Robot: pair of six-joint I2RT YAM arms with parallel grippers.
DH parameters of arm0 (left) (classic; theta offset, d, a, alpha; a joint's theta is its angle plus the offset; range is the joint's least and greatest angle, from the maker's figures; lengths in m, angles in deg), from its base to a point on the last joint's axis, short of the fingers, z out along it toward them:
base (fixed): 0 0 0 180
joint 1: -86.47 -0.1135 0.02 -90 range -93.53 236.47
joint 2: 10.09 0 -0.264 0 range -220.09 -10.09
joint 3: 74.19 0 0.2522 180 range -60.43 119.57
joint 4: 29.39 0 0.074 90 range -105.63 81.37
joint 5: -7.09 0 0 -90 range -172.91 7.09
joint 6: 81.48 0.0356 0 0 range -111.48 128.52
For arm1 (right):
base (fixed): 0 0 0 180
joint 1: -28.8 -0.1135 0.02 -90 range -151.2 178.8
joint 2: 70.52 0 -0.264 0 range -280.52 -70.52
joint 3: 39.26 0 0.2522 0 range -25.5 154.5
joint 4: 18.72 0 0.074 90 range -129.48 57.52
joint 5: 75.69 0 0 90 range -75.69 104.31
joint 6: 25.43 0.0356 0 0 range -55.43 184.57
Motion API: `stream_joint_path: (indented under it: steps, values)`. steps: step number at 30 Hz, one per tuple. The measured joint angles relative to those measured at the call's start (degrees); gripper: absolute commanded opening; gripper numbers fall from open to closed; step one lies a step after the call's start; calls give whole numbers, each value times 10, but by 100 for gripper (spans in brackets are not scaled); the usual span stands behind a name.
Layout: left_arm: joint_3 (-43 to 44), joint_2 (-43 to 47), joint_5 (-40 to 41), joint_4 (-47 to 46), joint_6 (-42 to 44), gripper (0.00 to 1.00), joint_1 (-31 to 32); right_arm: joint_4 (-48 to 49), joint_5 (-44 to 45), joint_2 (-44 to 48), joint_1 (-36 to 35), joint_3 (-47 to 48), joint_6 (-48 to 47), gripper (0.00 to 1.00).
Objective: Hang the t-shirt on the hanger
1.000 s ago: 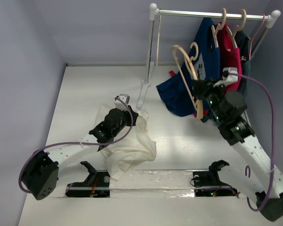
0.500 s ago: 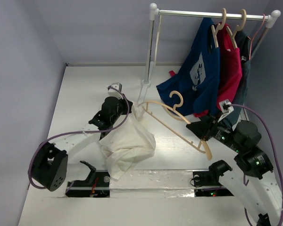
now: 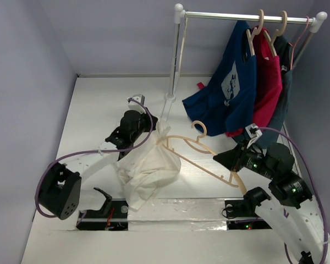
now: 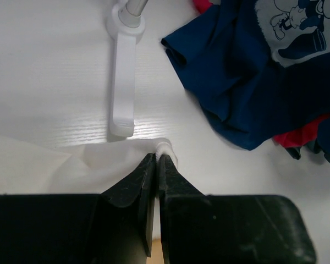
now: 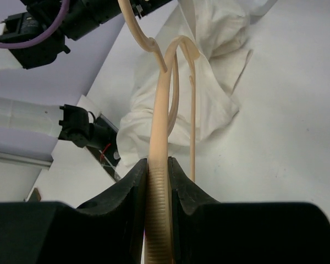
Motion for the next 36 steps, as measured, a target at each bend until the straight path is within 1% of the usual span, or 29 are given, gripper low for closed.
stream_joint_path:
  steps: [7,12,27,31,36]
  values:
    - [0,20,12,4,3,0,0,25,1,0,0,-4,6,0]
    - [-2,20,17,4,5,0,0,34,5,1,0,16,6,0]
    - [-12,20,14,1,11,0,0,77,24,-20,0,16,6,0]
    - [-12,20,-1,-2,7,0,0,100,26,-33,0,10,8,0]
    - [-13,31,-40,-3,-11,0,0,133,26,-39,0,-34,22,0]
